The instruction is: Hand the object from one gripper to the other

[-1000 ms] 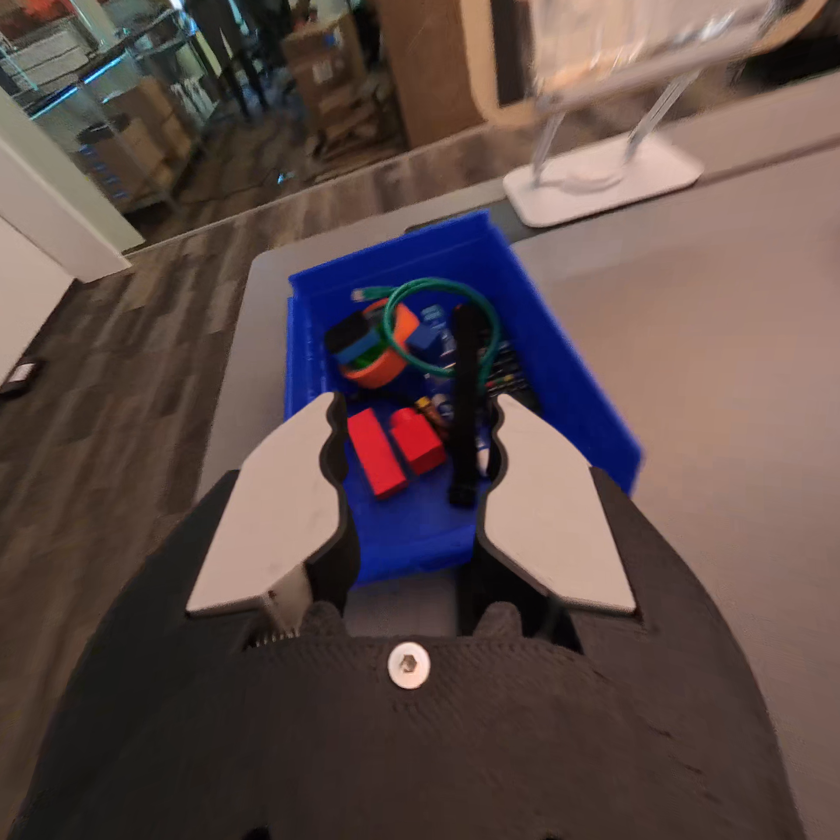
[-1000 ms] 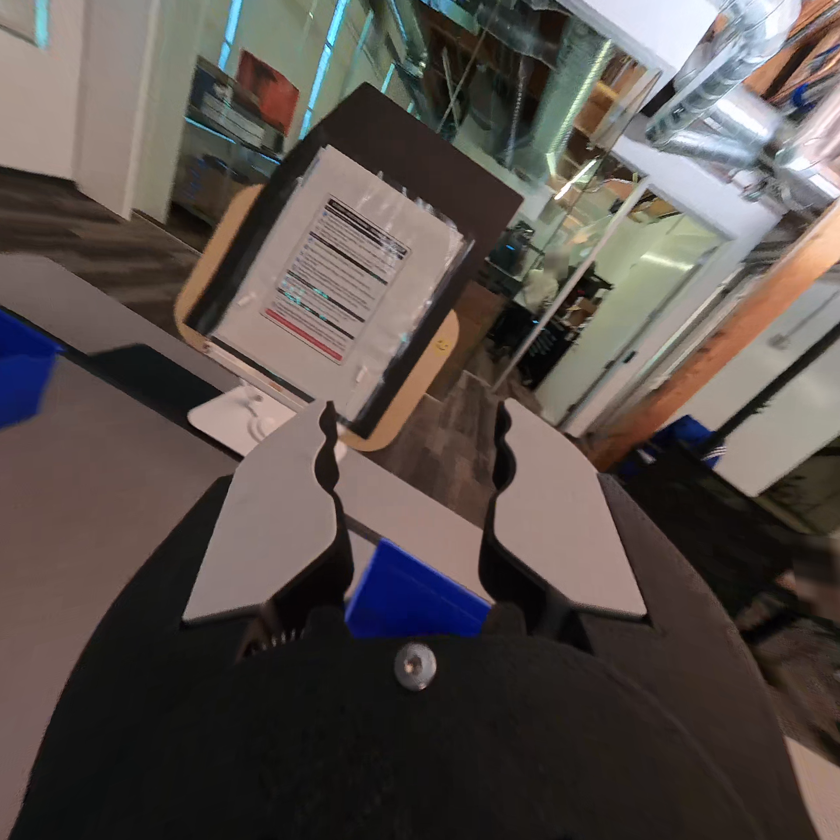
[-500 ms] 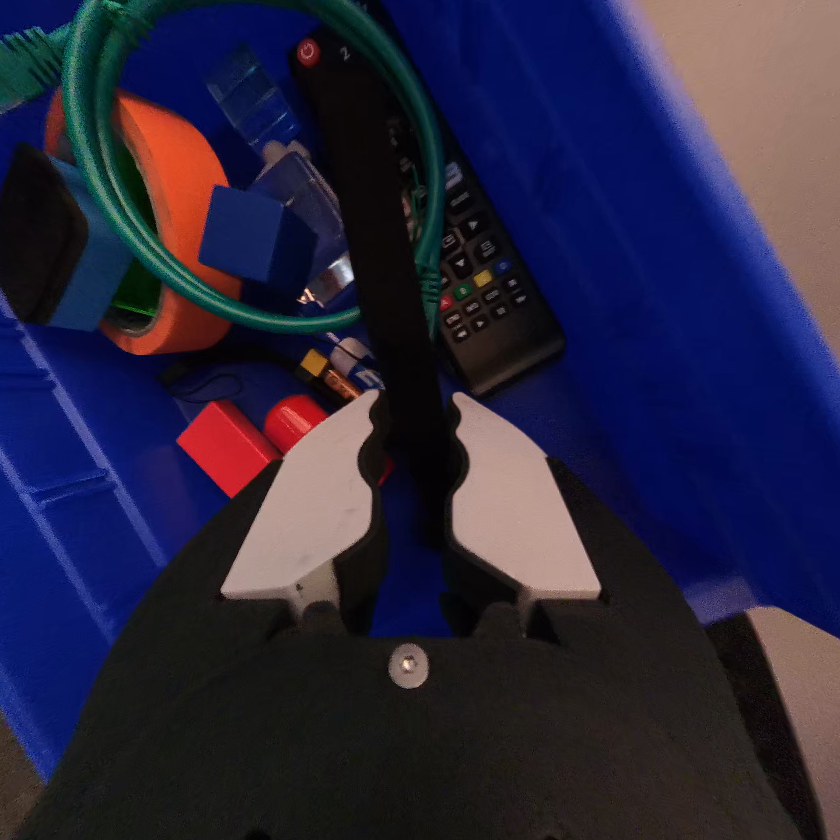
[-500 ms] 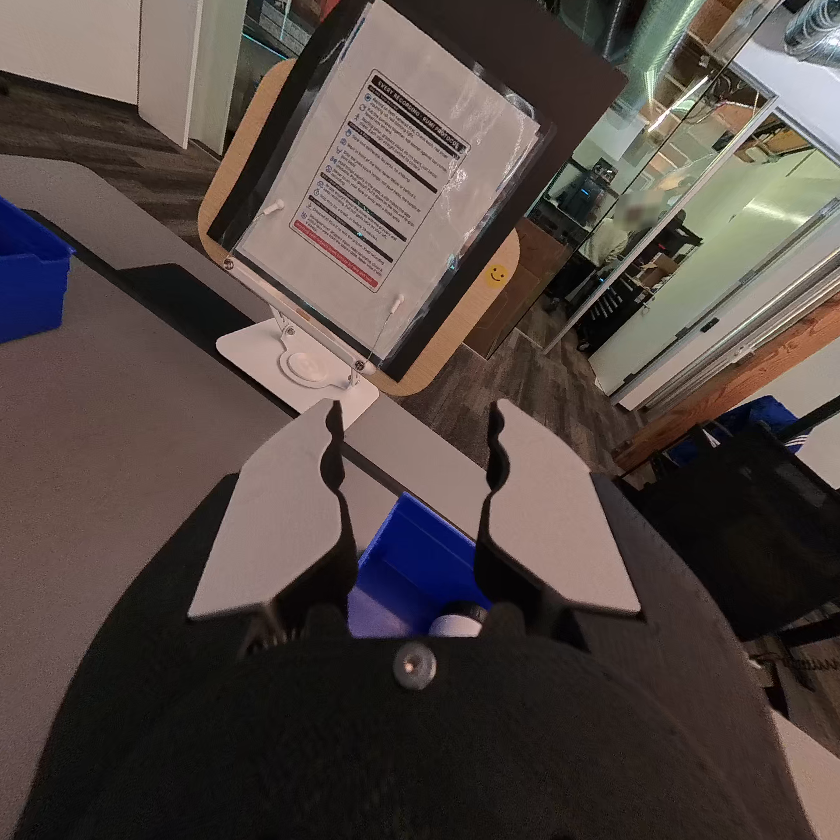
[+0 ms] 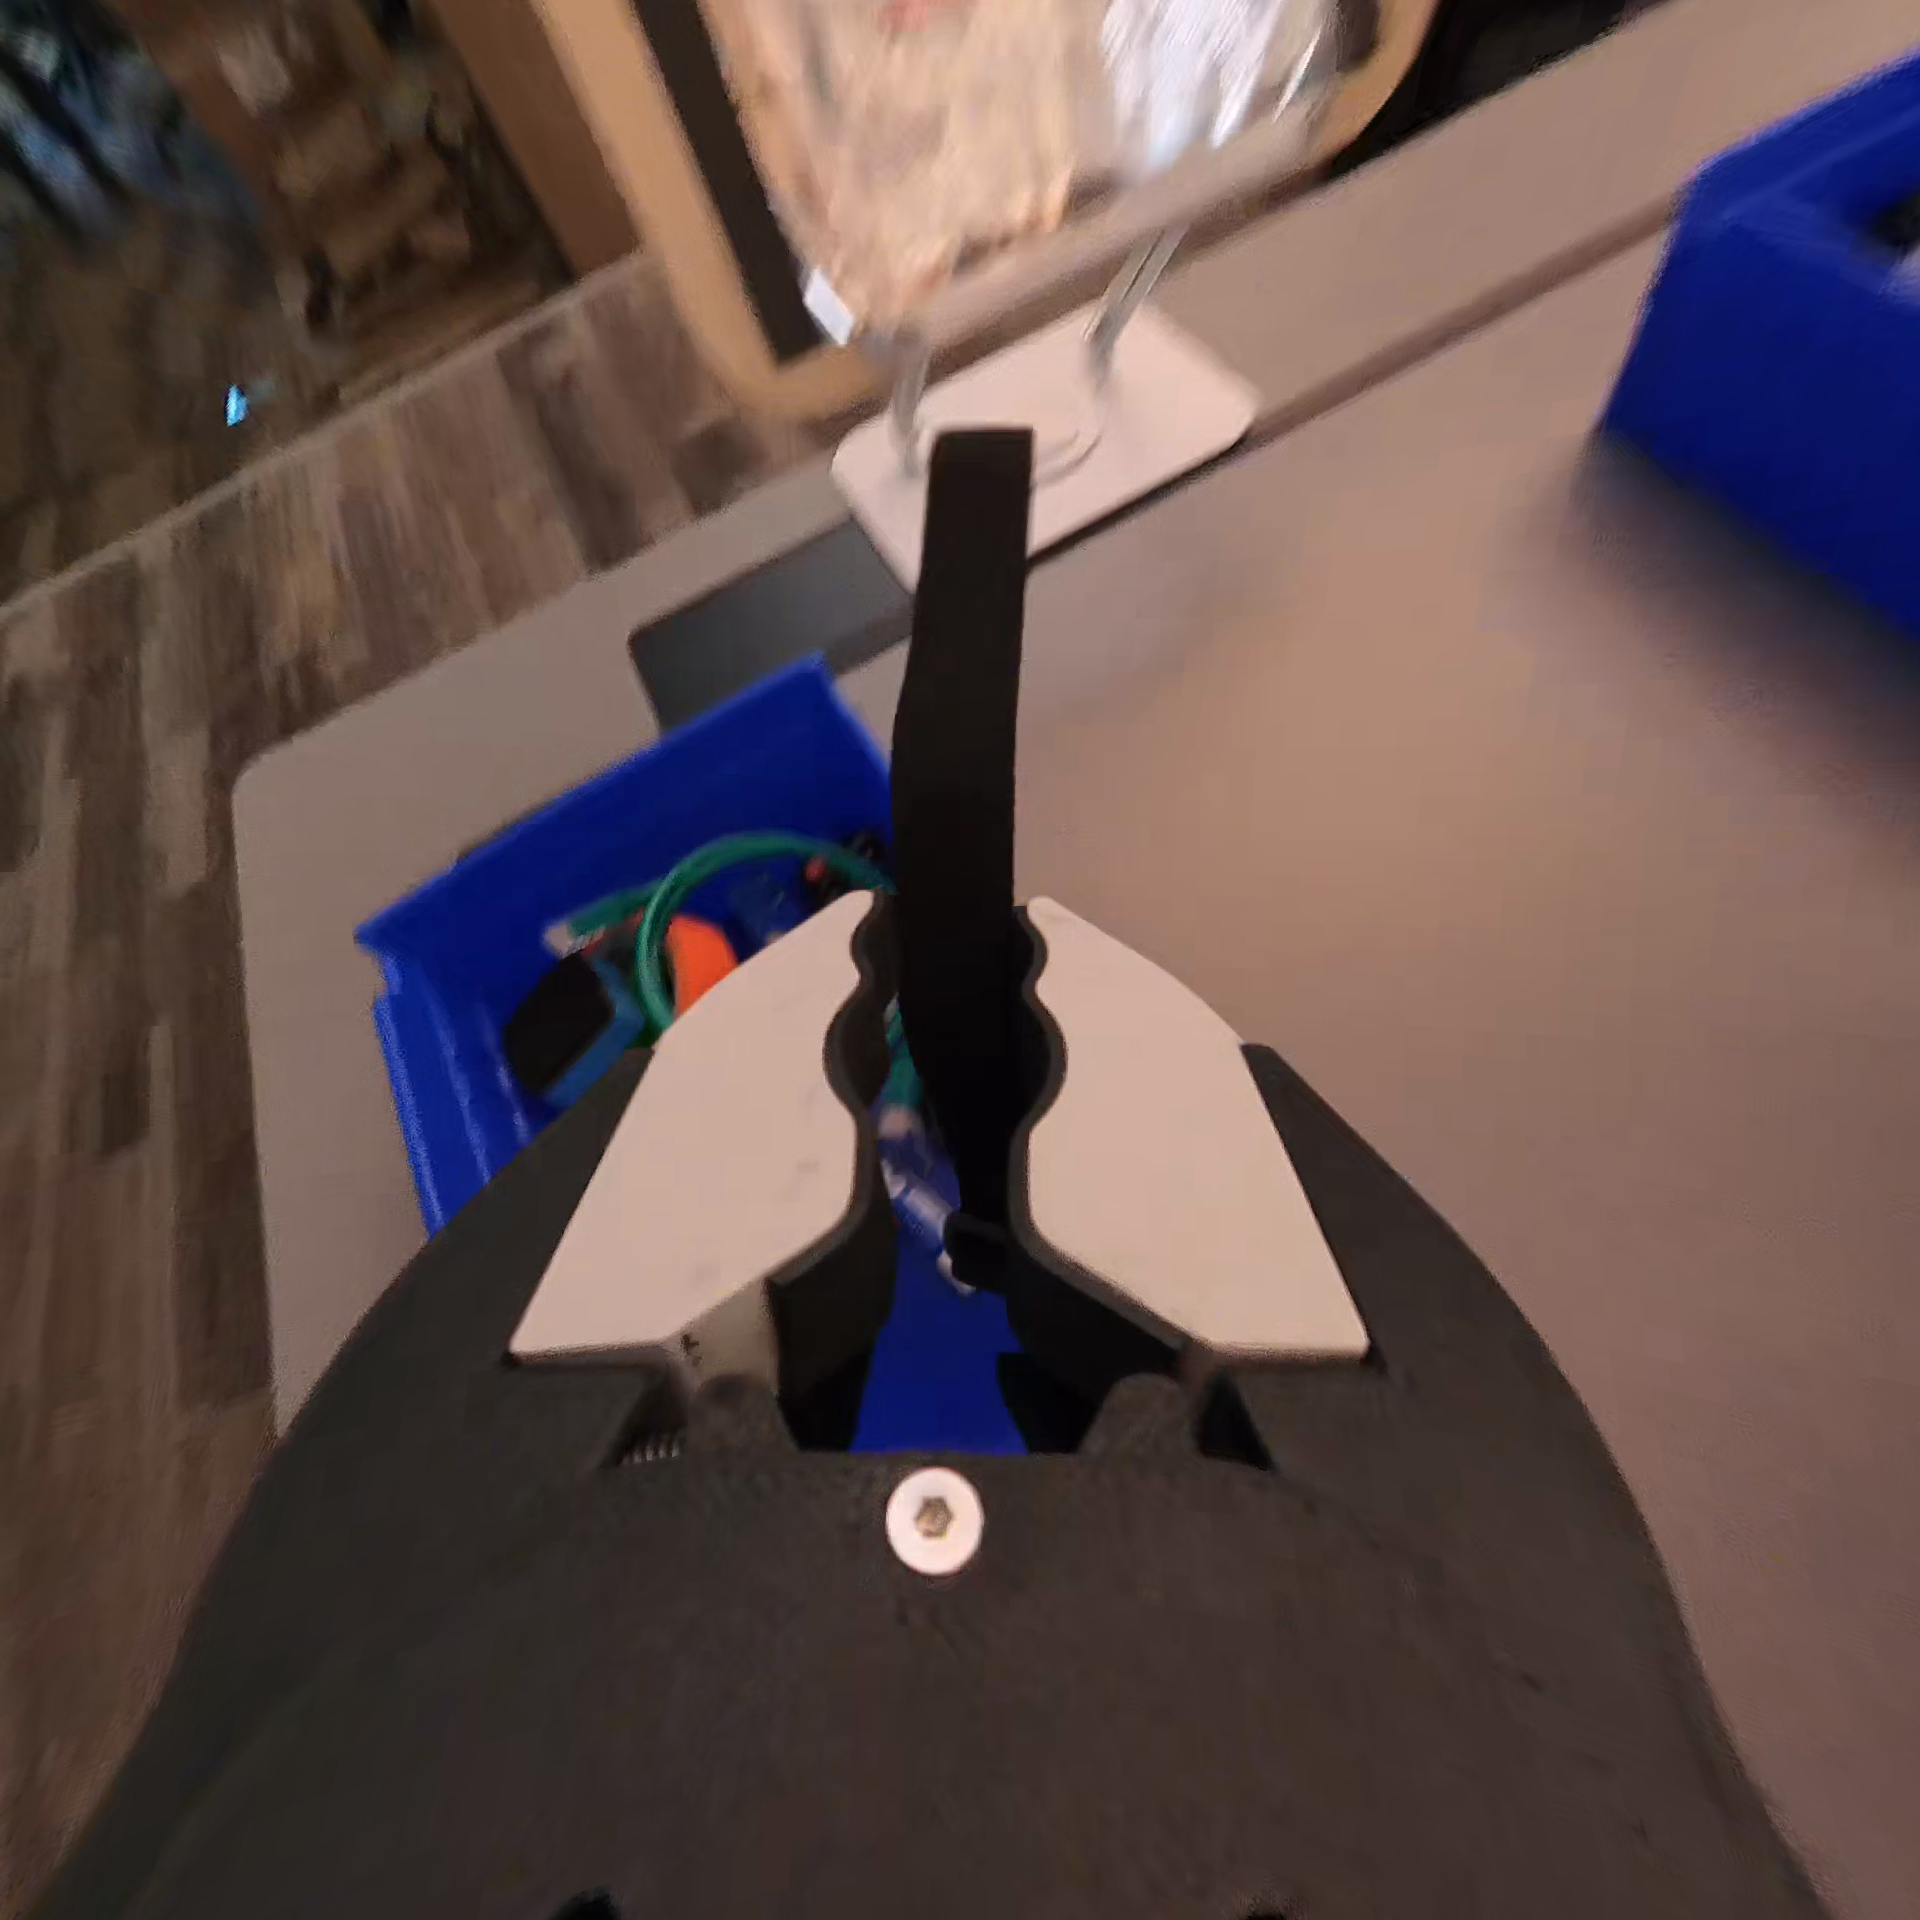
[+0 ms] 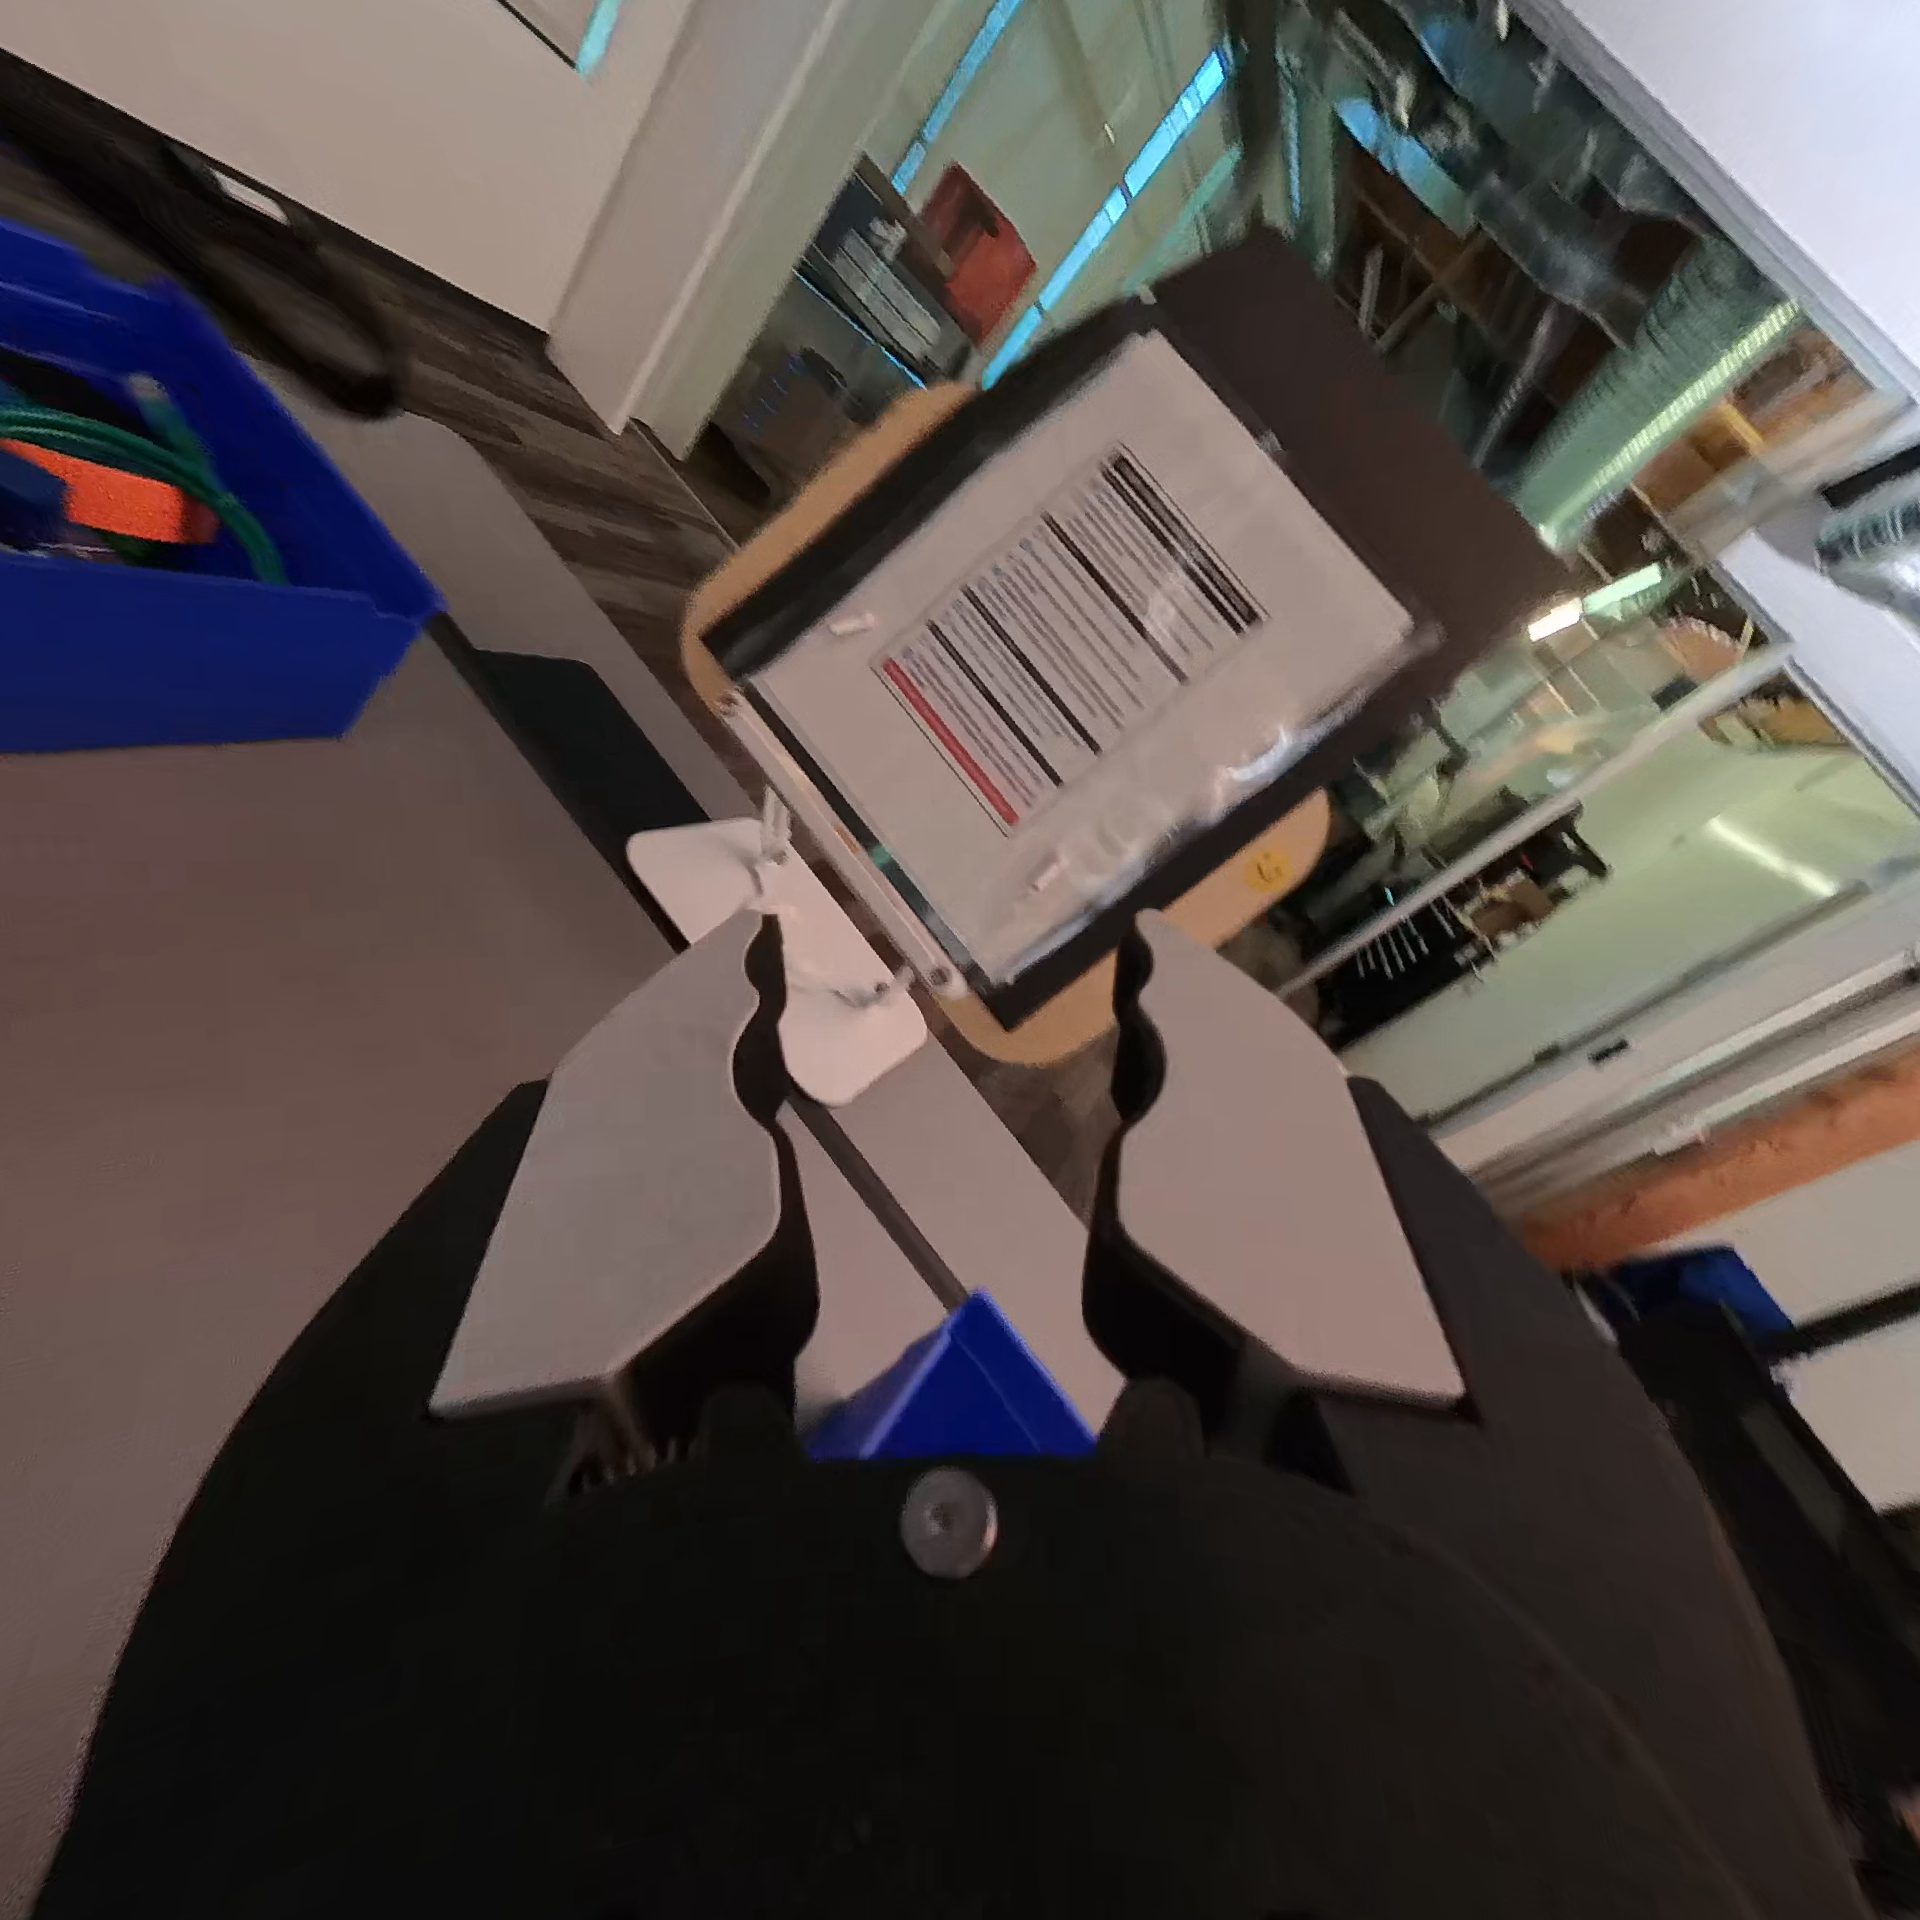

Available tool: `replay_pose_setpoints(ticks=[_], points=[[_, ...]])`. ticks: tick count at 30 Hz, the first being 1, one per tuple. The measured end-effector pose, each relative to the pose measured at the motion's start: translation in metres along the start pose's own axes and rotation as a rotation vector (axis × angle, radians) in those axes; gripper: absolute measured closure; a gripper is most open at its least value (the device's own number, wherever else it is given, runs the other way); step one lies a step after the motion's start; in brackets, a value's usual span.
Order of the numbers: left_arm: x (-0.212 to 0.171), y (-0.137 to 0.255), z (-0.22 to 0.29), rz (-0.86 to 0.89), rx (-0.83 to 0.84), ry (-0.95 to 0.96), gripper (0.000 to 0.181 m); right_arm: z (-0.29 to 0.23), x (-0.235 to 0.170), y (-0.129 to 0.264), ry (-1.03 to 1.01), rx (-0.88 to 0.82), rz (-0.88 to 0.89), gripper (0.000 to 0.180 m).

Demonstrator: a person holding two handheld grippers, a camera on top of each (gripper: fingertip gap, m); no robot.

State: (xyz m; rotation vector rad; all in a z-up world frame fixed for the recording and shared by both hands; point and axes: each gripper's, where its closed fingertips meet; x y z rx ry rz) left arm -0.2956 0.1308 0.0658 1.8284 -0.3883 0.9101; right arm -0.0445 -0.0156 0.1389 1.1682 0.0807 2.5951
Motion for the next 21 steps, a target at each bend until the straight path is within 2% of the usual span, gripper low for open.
replay_pose_setpoints(ticks=[6, 10, 16, 20, 21], points=[[0.072, 0.034, 0.077, 0.18, -0.181, -0.11, 0.161, -0.044, 0.057, 0.029, 0.196, 0.031, 0.337, 0.117], [0.096, 0.035, 0.131, 0.195, -0.316, -0.197, 0.161, -0.07, 0.077, 0.056, 0.386, -0.015, 0.517, 0.121], [0.101, 0.017, 0.182, 0.165, -0.42, -0.313, 0.161, -0.064, 0.062, 0.04, 0.536, -0.138, 0.385, 0.131], [0.102, 0.004, 0.19, 0.182, -0.511, -0.302, 0.161, -0.071, 0.047, 0.027, 0.572, -0.085, 0.329, 0.149], [0.102, 0.001, 0.19, 0.171, -0.533, -0.293, 0.161, -0.072, 0.044, 0.023, 0.582, -0.086, 0.312, 0.162]])
Point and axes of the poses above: each gripper's, where its closed fingertips meet, y back along the fingers, x out of its top, z = x × y across the jaws, and after that the axes turned 9 degrees about -z, right-handed
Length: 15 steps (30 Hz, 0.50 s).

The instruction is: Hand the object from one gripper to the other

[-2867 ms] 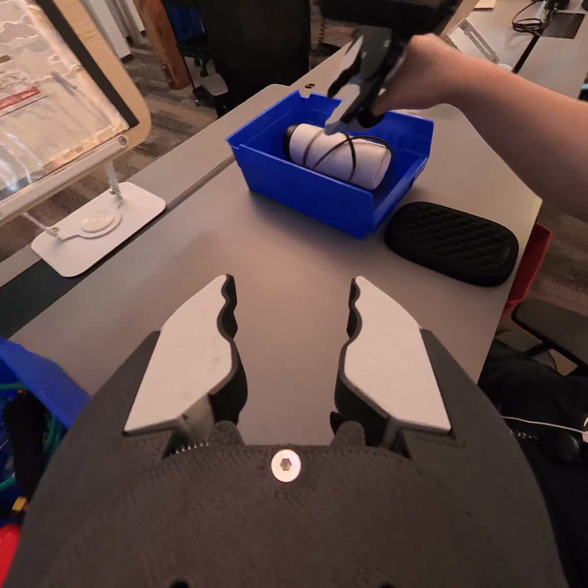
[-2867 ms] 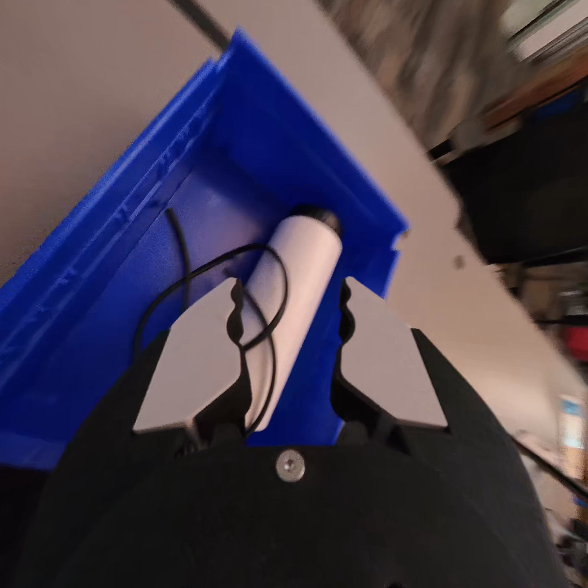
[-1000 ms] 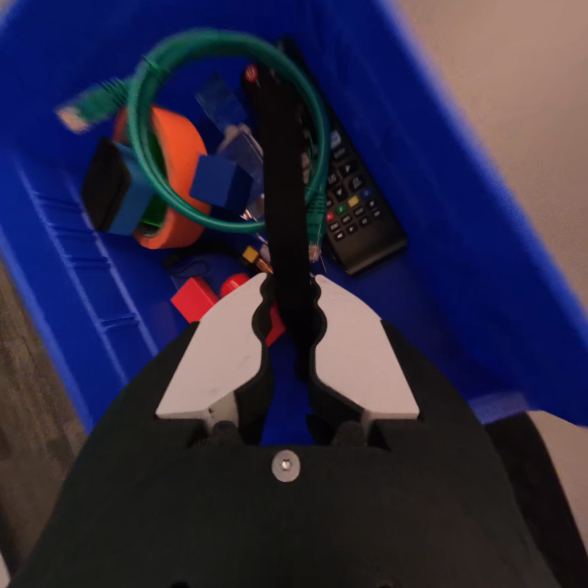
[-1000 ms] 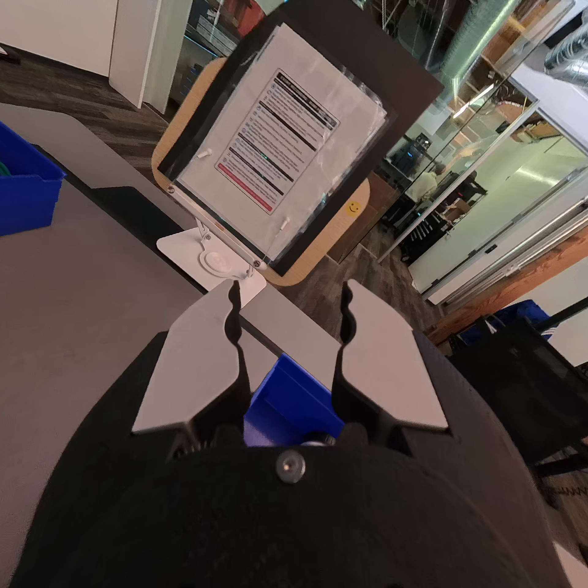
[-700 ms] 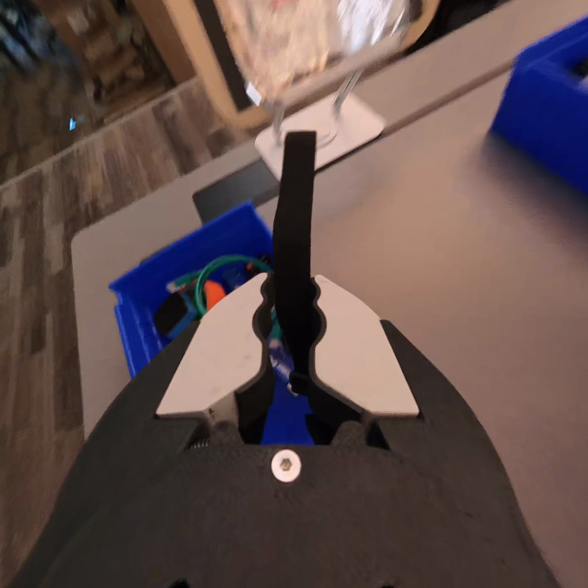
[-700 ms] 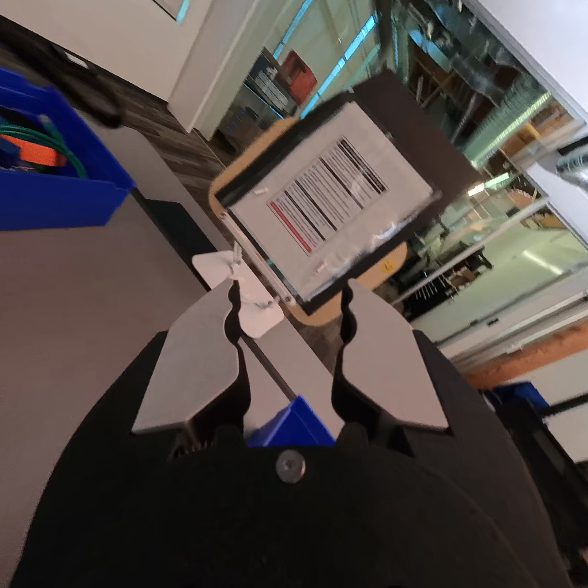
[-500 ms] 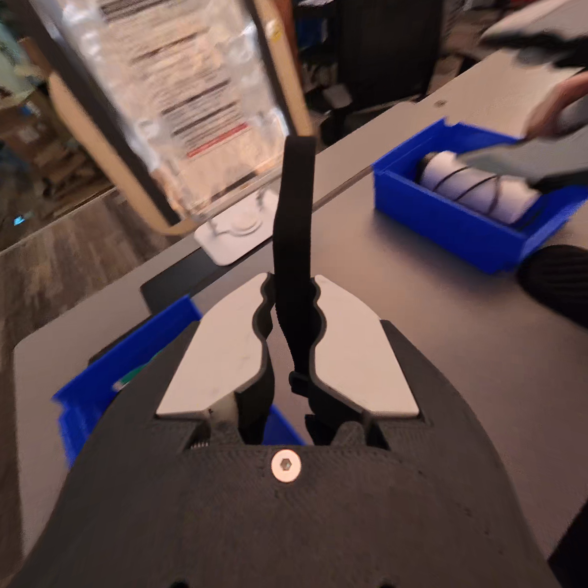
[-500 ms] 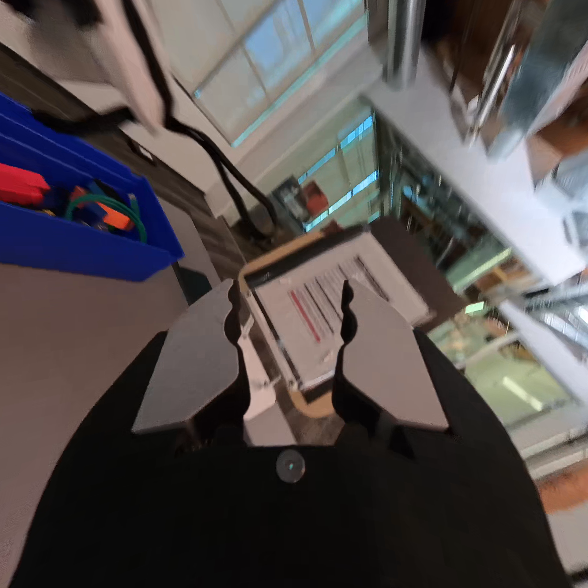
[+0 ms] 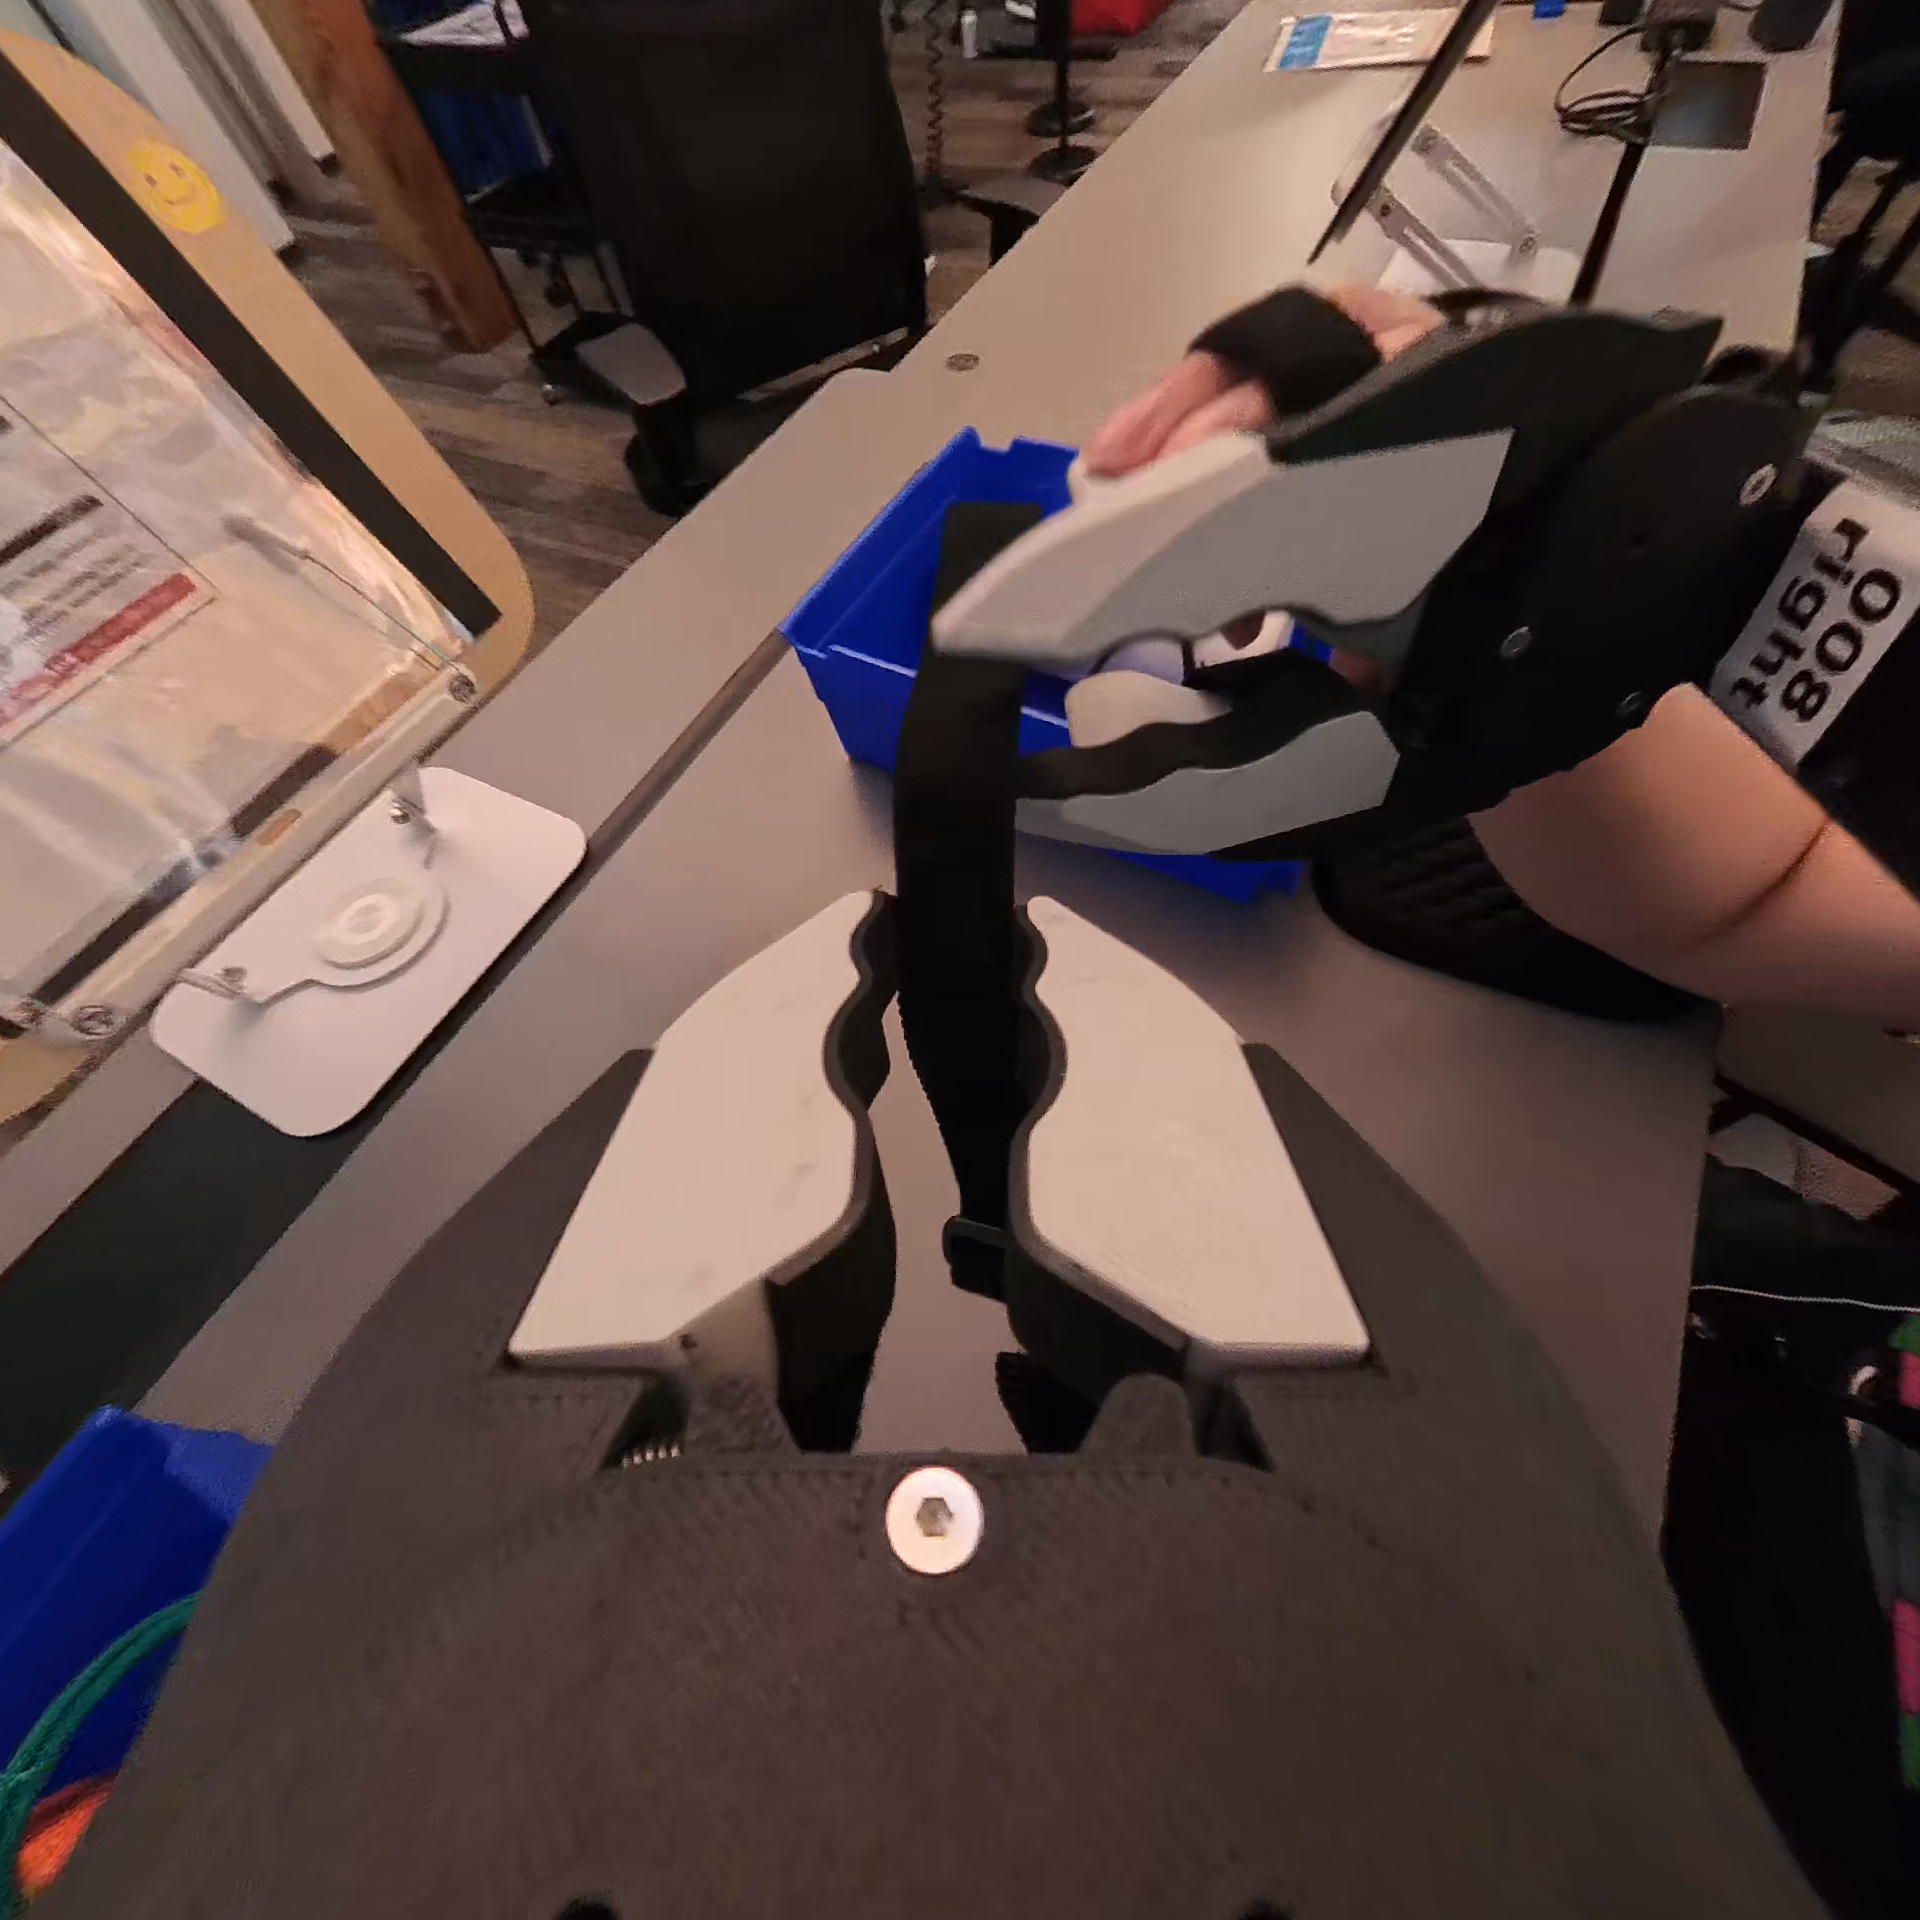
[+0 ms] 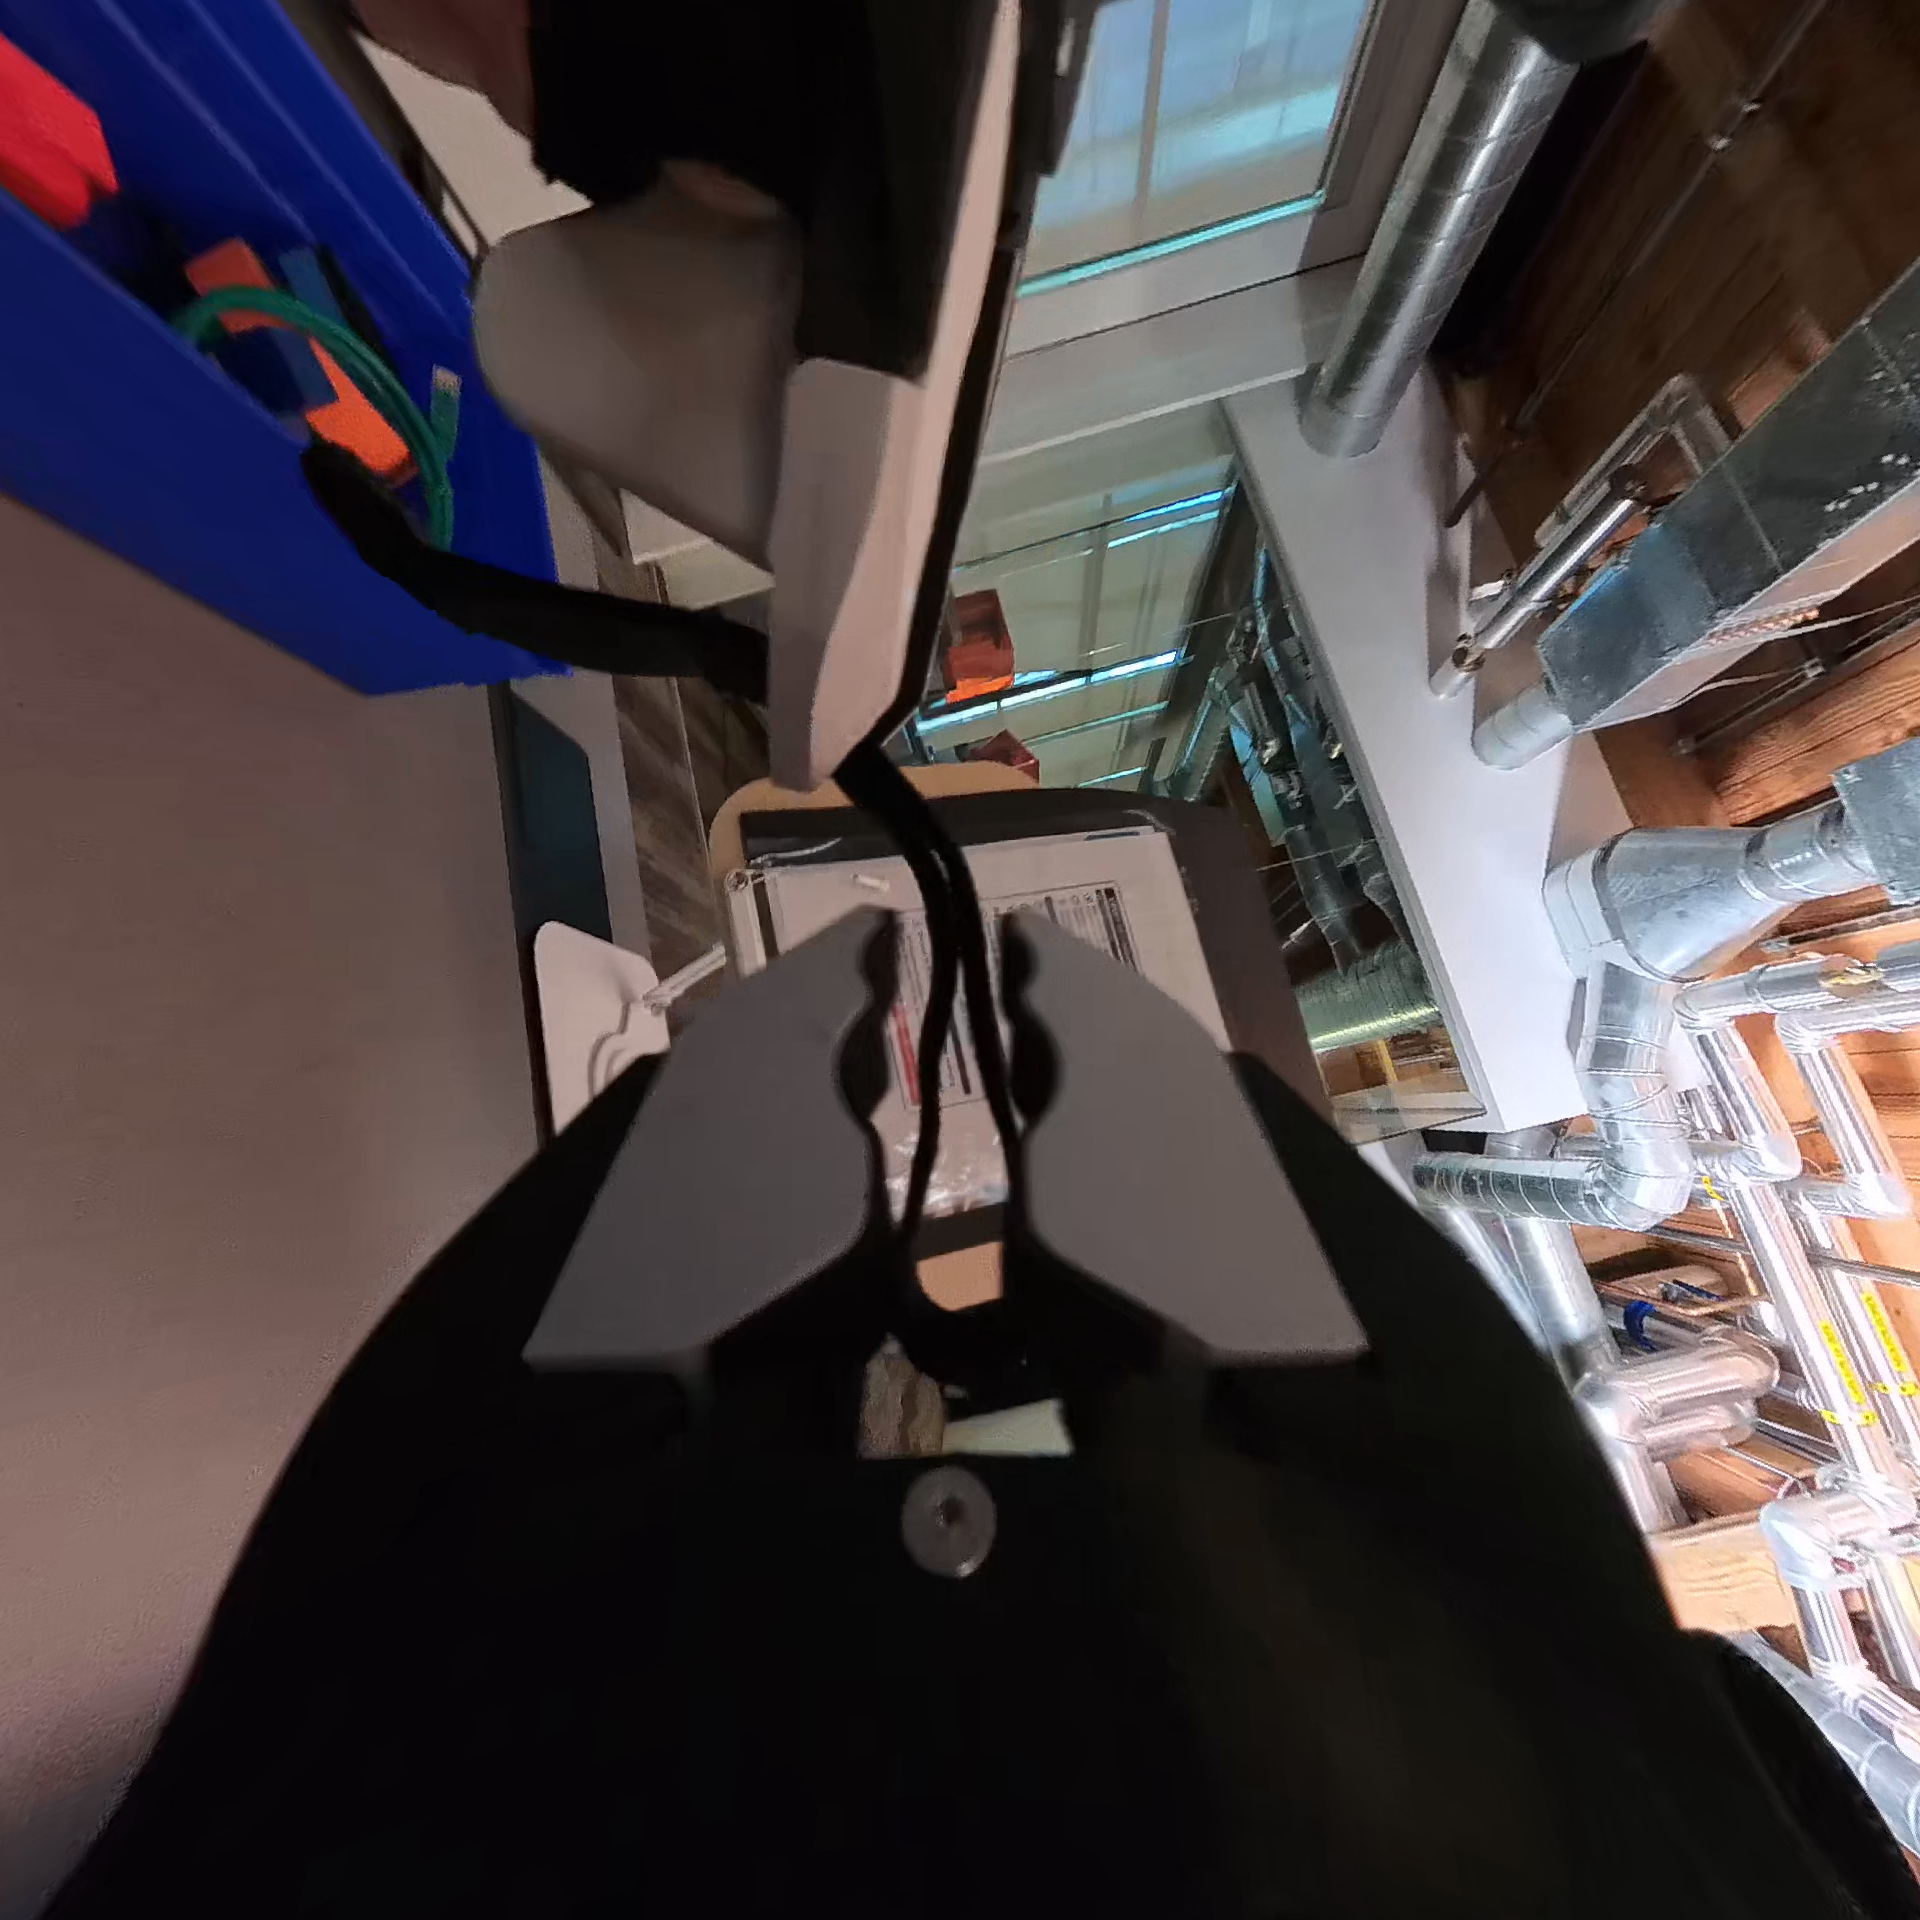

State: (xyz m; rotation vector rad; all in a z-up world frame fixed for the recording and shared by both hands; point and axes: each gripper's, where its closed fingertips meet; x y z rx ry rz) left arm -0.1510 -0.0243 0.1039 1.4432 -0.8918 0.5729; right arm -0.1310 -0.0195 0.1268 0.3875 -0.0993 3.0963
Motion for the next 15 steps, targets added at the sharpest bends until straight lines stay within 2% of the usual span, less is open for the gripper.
replay_pose_setpoints(ticks=[1, 4, 6, 7, 8, 11, 13, 15], points=[[0.0, -0.002, -0.002, 0.0, -0.021, 0.016, 0.161, -0.001, -0.003, -0.003, -0.002, 0.001, -0.014, 0.173], [0.004, 0.002, -0.009, 0.042, -0.045, 0.043, 0.157, -0.004, -0.01, -0.012, -0.191, 0.086, -0.038, 0.174], [0.022, 0.023, -0.02, 0.191, -0.024, 0.095, 0.117, 0.005, -0.017, -0.017, -0.424, 0.116, -0.014, 0.174], [0.03, 0.039, -0.025, 0.285, -0.016, 0.126, 0.11, 0.011, -0.022, -0.017, -0.569, 0.13, 0.017, 0.174], [0.037, 0.055, -0.032, 0.383, -0.004, 0.163, 0.11, 0.019, -0.028, -0.018, -0.737, 0.153, 0.049, 0.174], [0.042, 0.093, -0.053, 0.609, 0.023, 0.272, 0.109, 0.041, -0.04, -0.013, -1.343, 0.314, 0.269, 0.174], [0.037, 0.092, -0.052, 0.592, -0.027, 0.291, 0.107, 0.054, -0.047, -0.006, -1.688, 0.46, 0.489, 0.175], [0.031, 0.073, -0.04, 0.499, -0.108, 0.278, 0.101, 0.058, -0.054, -0.002, -1.898, 0.58, 0.643, 0.175]])
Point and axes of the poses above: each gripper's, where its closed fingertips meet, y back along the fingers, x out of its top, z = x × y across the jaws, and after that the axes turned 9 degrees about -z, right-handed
